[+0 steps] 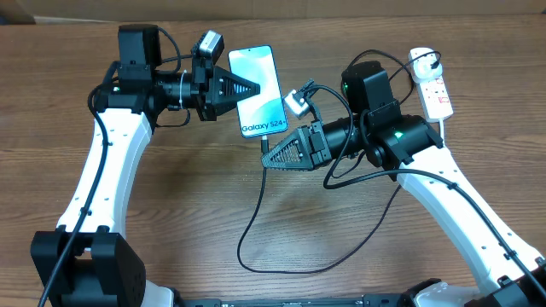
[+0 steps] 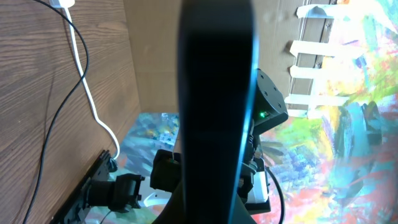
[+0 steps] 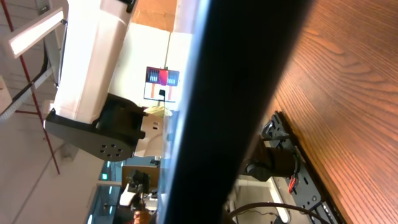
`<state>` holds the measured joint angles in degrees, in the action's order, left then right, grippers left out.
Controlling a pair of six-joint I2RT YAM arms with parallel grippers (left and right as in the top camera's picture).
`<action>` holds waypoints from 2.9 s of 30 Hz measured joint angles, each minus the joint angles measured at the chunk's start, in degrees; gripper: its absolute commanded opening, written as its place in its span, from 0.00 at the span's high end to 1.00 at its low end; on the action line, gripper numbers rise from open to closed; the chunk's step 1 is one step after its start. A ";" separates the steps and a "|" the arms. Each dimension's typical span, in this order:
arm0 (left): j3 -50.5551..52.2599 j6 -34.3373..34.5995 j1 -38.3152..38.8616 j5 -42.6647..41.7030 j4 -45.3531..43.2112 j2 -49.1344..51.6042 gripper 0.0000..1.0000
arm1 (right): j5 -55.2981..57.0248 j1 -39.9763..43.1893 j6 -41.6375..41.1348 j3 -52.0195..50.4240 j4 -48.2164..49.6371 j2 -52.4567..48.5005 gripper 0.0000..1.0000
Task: Plug charger to phone and switch on socket
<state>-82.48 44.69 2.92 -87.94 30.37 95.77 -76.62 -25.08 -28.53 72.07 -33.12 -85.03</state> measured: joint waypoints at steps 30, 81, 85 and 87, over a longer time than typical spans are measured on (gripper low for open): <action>-0.02 0.07 -0.28 -0.15 -0.02 0.00 0.96 | -2.86 1.81 0.04 0.00 -0.13 0.00 0.96; -0.02 1.92 -0.33 -0.17 0.00 0.00 0.96 | -3.91 0.33 -1.44 0.00 -0.13 0.00 0.96; -0.02 1.92 -0.33 -0.17 0.00 0.00 0.96 | -3.89 0.33 -1.46 0.00 -0.09 0.00 0.96; -0.02 1.90 -0.33 -0.17 0.00 0.00 0.96 | -3.89 0.33 -1.46 0.00 -0.11 0.00 0.96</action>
<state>-82.50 46.59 2.59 -88.12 30.37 95.77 -80.51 -24.75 -30.00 72.07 -33.23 -85.03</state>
